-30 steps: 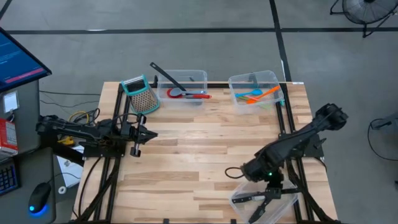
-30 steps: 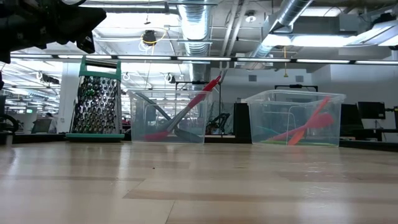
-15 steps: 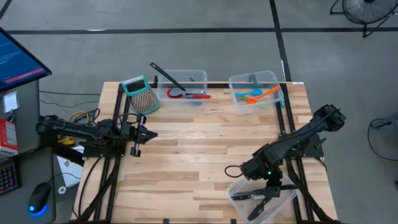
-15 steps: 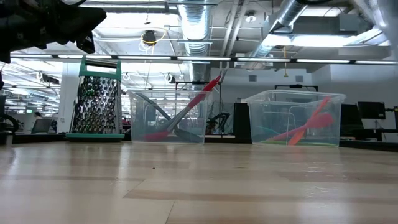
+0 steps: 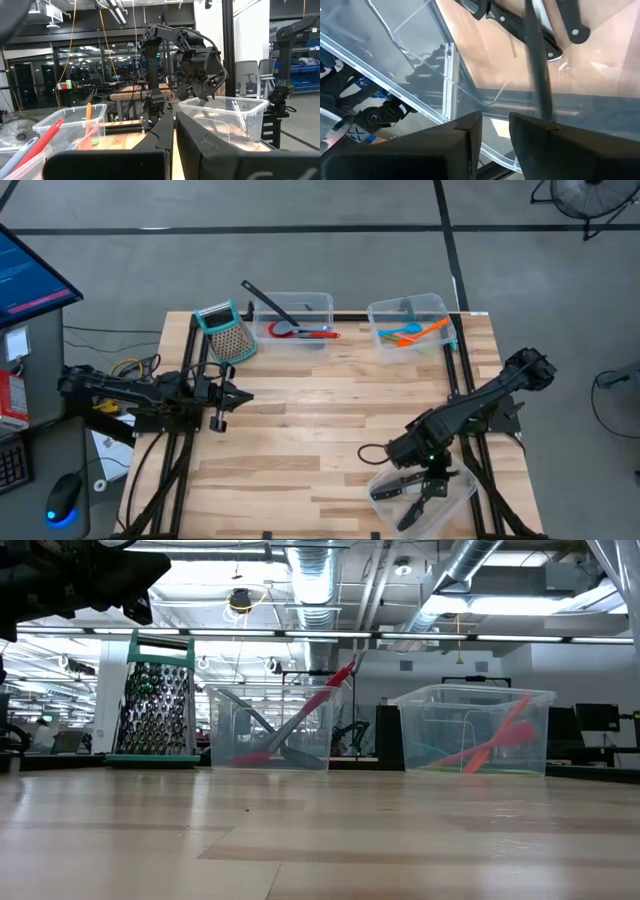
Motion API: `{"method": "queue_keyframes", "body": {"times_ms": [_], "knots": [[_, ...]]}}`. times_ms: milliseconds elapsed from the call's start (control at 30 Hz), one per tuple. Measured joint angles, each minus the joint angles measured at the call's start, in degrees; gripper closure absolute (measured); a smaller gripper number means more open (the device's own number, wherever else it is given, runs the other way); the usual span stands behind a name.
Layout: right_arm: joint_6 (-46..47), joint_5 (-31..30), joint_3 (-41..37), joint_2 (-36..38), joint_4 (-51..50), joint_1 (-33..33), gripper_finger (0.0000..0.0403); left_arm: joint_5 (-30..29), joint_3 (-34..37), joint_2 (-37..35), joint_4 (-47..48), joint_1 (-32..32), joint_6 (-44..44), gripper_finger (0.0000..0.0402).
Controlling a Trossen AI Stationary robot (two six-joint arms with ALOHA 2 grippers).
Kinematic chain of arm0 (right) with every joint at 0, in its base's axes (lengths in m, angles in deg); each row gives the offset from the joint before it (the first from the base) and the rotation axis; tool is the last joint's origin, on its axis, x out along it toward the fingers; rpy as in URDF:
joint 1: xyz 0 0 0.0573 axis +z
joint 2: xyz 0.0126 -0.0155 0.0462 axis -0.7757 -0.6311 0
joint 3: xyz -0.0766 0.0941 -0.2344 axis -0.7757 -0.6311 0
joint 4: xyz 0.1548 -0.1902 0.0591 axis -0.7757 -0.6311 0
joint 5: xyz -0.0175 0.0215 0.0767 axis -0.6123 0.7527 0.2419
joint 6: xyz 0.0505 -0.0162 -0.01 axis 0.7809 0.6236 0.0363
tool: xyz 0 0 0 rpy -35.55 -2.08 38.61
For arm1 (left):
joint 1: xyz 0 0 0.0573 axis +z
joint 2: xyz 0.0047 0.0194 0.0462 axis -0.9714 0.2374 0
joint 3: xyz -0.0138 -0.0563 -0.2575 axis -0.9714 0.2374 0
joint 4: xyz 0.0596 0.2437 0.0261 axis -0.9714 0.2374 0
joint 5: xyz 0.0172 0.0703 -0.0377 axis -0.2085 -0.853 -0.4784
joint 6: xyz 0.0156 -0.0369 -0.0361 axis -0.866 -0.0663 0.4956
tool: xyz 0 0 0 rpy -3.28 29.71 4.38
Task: Pick & Place Kitchen Items
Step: Return to Home Position
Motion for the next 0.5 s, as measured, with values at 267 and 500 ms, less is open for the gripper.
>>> {"method": "queue_keyframes", "body": {"times_ms": [267, 500], "knots": [[-0.53, -2.79, 7.64, 0.7, -0.24, -3.06, 0.0308, -0.25, 0.01, 0.02, -0.27, 0.0, 1.37, 0.0398], [-13.74, -24.69, 23.37, 6.27, 1.32, -7.5, 0.0309, -0.23, -1.06, 0.0, -3.19, 0.02, 5.84, 0.0398]]}}
